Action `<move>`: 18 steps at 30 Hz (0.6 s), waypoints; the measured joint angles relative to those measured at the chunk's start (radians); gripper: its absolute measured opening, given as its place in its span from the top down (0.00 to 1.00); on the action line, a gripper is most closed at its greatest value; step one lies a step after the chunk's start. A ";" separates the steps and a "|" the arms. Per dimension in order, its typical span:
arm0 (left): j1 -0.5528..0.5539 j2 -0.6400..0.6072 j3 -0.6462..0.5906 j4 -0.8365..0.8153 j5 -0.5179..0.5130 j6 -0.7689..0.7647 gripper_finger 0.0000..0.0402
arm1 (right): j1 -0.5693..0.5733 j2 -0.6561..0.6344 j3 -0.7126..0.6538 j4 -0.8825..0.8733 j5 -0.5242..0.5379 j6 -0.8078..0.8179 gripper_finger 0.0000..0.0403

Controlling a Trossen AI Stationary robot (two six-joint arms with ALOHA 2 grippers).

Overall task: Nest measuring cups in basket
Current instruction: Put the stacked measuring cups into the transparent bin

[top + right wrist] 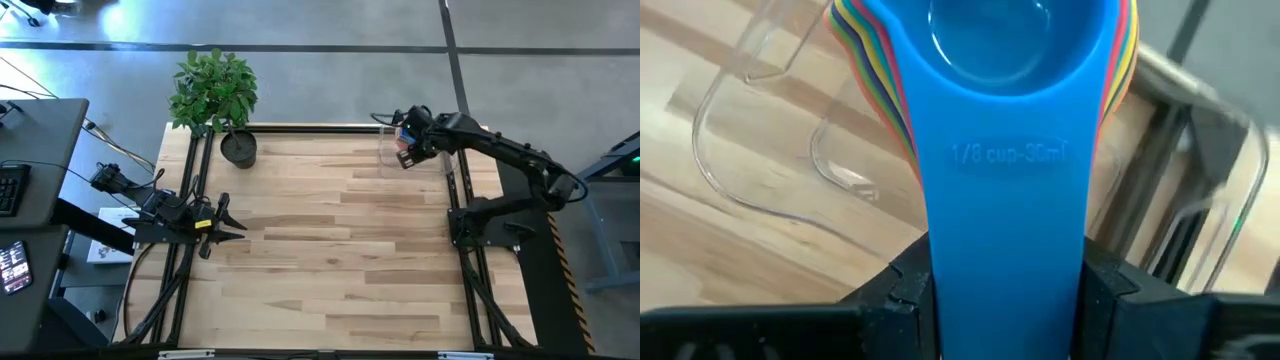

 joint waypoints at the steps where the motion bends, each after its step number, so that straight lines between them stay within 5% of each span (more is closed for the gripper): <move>1: 0.000 0.000 0.000 0.000 0.000 0.000 0.78 | -0.018 0.000 0.000 0.013 -0.010 -0.047 0.69; 8: 0.000 0.000 0.000 0.000 0.000 0.000 0.78 | -0.107 0.011 0.000 0.057 -0.104 -0.309 0.70; 18: 0.000 0.000 0.000 0.000 0.000 0.000 0.78 | -0.143 0.139 0.000 0.051 -0.144 -0.444 0.70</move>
